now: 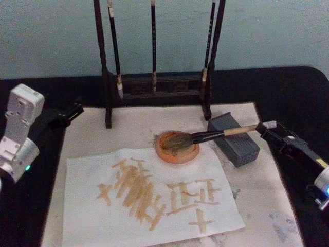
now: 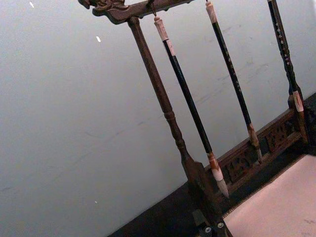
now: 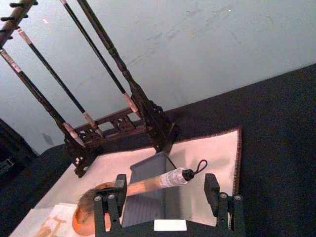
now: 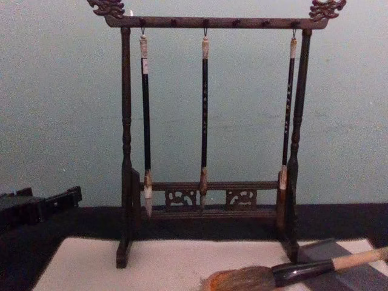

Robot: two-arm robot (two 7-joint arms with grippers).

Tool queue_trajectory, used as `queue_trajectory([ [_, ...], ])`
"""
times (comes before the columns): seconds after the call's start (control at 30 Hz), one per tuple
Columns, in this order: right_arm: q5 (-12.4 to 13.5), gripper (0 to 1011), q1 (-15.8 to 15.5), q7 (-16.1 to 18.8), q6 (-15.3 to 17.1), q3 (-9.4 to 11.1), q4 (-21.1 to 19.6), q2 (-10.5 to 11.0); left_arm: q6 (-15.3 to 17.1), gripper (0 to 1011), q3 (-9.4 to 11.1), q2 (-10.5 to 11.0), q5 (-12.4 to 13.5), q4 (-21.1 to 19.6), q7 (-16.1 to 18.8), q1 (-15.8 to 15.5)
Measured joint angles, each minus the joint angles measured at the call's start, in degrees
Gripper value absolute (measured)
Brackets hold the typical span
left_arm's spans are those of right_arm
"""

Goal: Pick up the brush from the inkstone, write on the paper, then place the brush back to its original position.

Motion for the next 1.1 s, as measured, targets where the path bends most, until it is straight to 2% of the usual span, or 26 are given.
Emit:
queue_trajectory([
  [0.67, 2.8, 1008, 3.9, 2.1, 0.0, -2.5, 6.0, -1.0, 0.0, 1002, 0.0, 0.0, 0.0, 0.0, 0.0, 0.0],
  [1.1, 3.7, 1008, 5.8, 3.3, 0.0, -4.1, 8.1, -1.6, 0.0, 1002, 0.0, 0.0, 0.0, 0.0, 0.0, 0.0],
])
